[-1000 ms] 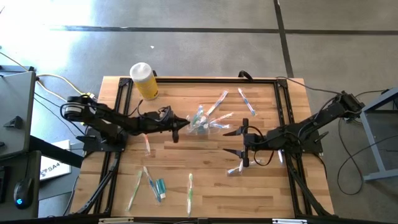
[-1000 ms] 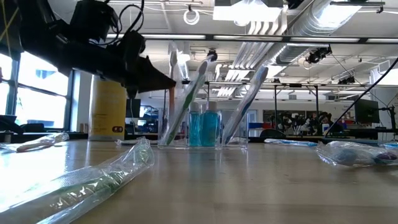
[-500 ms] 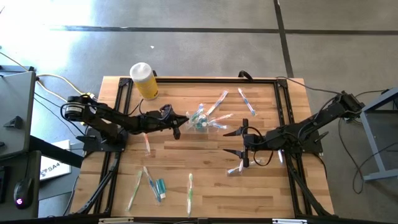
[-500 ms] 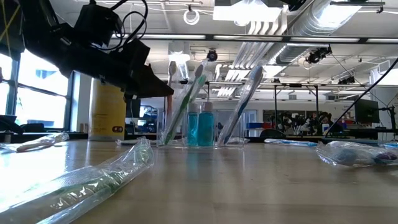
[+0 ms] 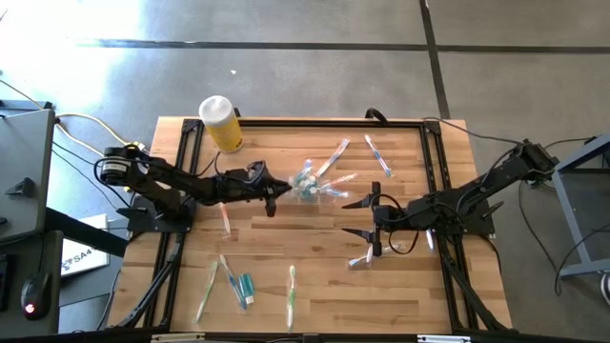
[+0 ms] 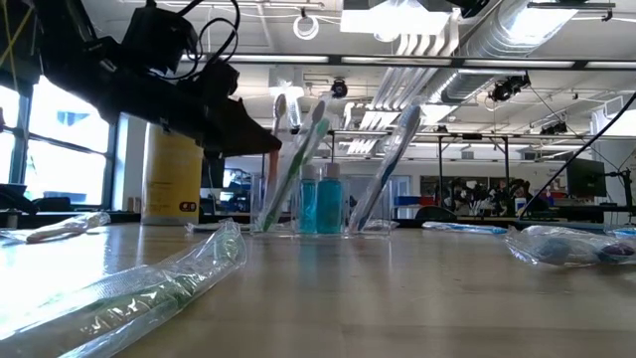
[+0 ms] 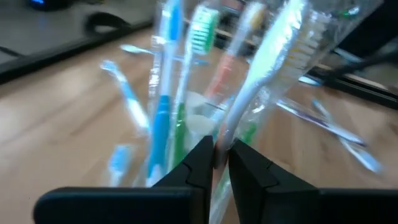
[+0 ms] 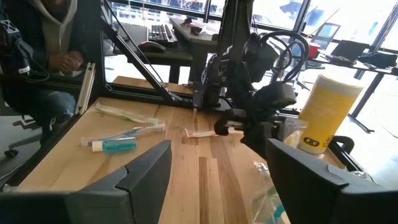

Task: Pick & Place toothbrushing station
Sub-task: Put the top orange toothbrush into the transparent organizer, then put the blue toothbrush into the transparent organizer

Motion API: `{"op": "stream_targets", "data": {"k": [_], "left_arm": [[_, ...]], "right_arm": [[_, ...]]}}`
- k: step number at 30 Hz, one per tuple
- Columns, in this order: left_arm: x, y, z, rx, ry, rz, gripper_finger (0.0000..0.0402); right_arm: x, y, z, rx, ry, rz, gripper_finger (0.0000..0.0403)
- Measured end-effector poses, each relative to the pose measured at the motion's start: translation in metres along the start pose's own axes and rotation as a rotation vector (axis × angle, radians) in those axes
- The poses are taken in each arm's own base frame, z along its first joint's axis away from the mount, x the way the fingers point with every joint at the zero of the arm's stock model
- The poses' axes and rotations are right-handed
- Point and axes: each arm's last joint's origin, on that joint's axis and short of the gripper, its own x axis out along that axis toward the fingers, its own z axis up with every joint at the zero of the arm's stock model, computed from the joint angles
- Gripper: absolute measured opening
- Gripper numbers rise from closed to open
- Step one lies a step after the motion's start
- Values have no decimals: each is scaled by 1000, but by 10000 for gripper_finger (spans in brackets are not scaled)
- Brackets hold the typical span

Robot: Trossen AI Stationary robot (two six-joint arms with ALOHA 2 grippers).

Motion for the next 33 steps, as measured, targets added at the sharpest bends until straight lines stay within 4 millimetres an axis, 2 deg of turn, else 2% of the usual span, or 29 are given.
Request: {"op": "stream_targets", "data": {"k": [4, 10, 14, 25, 33], "left_arm": [[7, -3, 4, 7, 69, -10, 74], [16, -7, 12, 19, 139, 24, 148], [17, -10, 23, 77, 156, 25, 180], [2, -14, 43, 89, 217, 45, 187], [-26, -14, 54, 101, 287, 64, 187]], "right_arm": [[0, 0, -1, -4, 7, 1, 251], [0, 0, -3, -8, 31, 2, 251], [0, 0, -5, -3, 48, -1, 251], [0, 0, -8, -13, 71, -4, 251], [0, 0, -9, -20, 84, -3, 251]]}}
